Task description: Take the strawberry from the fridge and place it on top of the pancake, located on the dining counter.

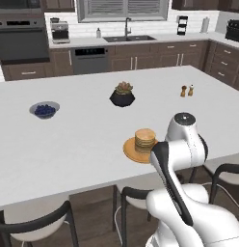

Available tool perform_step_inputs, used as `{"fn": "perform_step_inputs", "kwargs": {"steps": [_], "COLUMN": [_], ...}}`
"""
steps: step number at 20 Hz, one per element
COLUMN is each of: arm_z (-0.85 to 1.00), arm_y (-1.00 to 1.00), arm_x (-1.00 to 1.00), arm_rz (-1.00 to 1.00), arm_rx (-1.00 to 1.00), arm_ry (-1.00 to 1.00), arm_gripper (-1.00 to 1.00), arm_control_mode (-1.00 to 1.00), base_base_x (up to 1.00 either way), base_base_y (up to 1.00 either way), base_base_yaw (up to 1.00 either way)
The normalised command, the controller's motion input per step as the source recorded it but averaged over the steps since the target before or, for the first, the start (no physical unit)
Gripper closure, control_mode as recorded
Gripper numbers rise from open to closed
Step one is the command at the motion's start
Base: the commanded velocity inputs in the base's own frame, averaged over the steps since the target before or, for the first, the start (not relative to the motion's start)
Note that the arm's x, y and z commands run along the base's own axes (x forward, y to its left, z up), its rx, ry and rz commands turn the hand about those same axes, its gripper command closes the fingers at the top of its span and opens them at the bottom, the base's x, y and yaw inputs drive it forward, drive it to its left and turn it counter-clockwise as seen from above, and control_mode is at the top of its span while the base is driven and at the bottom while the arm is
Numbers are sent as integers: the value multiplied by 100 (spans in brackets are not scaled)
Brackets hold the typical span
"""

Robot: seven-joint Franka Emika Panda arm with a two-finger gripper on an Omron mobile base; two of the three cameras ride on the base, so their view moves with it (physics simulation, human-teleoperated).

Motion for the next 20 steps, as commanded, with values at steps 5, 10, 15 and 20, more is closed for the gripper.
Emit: {"fn": "perform_step_inputs", "kwargs": {"steps": [5,10,15,20], "arm_z": [0,0,18,54], "arm_y": [0,0,0,0], "arm_x": [0,0,52,100], "arm_rz": [0,0,0,0], "arm_rx": [0,0,0,0], "arm_ry": [0,0,0,0], "arm_gripper": [100,100,100,100], "arm_control_mode": [100,100,-100,-100], "base_base_x": [62,35,10,0], "base_base_y": [0,0,0,0], "base_base_yaw": [0,0,0,0]}}
